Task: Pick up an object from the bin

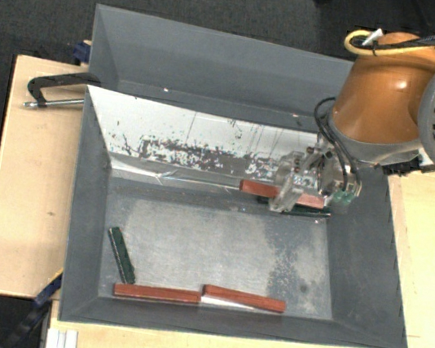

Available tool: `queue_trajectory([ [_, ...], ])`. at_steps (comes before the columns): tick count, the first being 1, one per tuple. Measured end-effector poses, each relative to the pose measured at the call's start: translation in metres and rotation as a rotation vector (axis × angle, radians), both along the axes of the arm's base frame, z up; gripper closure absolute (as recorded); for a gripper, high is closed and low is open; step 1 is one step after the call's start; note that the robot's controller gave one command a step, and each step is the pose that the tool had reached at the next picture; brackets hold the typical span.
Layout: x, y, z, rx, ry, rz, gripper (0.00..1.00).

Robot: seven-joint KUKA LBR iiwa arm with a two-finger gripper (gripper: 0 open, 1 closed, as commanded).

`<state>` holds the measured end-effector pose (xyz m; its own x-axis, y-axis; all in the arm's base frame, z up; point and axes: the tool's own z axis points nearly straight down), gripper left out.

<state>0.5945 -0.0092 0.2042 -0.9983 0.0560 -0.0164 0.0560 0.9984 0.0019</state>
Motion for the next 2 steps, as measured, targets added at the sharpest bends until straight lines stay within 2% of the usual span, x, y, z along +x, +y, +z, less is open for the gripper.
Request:
queue_trajectory([
  [1, -0.003, -0.014, -0.017, -0.001, 0.015, 0.065, 1.0],
  [2, 0.009, -0.012, 0.064, -0.003, -0.001, 0.13, 1.0],
])
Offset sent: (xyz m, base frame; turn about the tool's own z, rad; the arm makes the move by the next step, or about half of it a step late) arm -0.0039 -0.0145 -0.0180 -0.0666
